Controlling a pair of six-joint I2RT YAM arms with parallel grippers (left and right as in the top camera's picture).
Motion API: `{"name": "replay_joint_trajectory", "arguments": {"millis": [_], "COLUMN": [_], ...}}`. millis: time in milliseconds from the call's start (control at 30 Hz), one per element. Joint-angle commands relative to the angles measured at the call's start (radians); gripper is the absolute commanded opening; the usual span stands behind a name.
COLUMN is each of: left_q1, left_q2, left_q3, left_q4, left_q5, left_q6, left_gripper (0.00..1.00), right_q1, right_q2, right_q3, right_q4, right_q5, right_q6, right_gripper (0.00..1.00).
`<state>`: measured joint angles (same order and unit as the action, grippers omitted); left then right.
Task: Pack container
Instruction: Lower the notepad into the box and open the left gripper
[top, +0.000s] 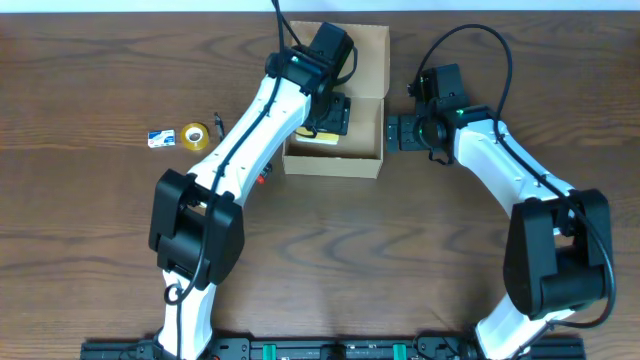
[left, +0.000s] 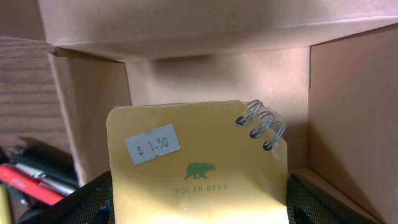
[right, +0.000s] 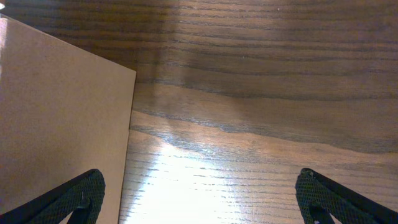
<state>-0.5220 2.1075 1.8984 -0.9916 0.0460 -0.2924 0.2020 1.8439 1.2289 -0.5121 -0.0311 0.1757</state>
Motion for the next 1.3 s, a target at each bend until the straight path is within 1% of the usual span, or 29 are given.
{"name": "replay_joint_trajectory", "arguments": {"millis": [0, 200, 367, 400, 433, 467, 600, 800, 833, 900, 1000, 1100, 1167, 1267], "left_q1": [-0.003, -0.003, -0.003, -0.003, -0.003, -0.003, -0.003, -0.003, -0.003, -0.003, -0.003, -0.003, -0.003, -0.003], "left_q2": [-0.002, -0.002, -0.001, -0.001, -0.001, -0.001, -0.001, -0.001, -0.001, -0.001, -0.001, -0.001, -0.001, -0.001], "left_q3": [-0.036, -0.085, -0.097, -0.097, -0.097, -0.097, -0.097, -0.097, -0.097, -0.097, -0.097, -0.097, -0.097, -0.097], "left_q4": [0.021, 0.083, 0.103, 0.106, 0.107, 0.106, 0.106, 0.106, 0.106, 0.103, 0.098, 0.098, 0.095, 0.087], "left_q5": [0.000, -0.001, -0.002, -0.001, -0.001, -0.001, -0.001, 0.000, 0.000, 0.000, 0.000, 0.008, 0.011, 0.011], "left_q6": [-0.012, -0.012, -0.011, -0.012, -0.012, -0.012, -0.012, -0.011, -0.011, -0.011, -0.011, -0.011, -0.011, -0.011], "left_gripper": [0.06, 0.06, 0.05, 0.07, 0.12, 0.19, 0.29, 0.36, 0.41, 0.47, 0.50, 0.57, 0.59, 0.65], "right_q1": [-0.005, -0.005, -0.005, -0.005, -0.005, -0.005, -0.005, -0.005, -0.005, -0.005, -0.005, -0.005, -0.005, -0.005], "right_q2": [0.000, 0.000, 0.000, 0.000, 0.000, 0.000, 0.000, 0.000, 0.000, 0.000, 0.000, 0.000, 0.000, 0.000], "right_q3": [0.000, 0.000, 0.000, 0.000, 0.000, 0.000, 0.000, 0.000, 0.000, 0.000, 0.000, 0.000, 0.000, 0.000], "right_q4": [-0.001, -0.001, 0.000, -0.001, -0.001, -0.001, -0.001, -0.001, -0.001, -0.001, -0.001, 0.000, 0.000, -0.001], "right_q5": [-0.006, -0.006, -0.006, -0.006, -0.006, -0.006, -0.006, -0.006, -0.006, -0.005, -0.003, -0.003, -0.003, -0.003], "right_q6": [0.011, 0.011, 0.011, 0.011, 0.011, 0.011, 0.011, 0.011, 0.011, 0.011, 0.010, 0.011, 0.011, 0.010], "right_gripper": [0.99, 0.99, 0.99, 0.99, 0.99, 0.99, 0.99, 0.99, 0.99, 0.99, 0.99, 0.99, 0.99, 0.99]}}
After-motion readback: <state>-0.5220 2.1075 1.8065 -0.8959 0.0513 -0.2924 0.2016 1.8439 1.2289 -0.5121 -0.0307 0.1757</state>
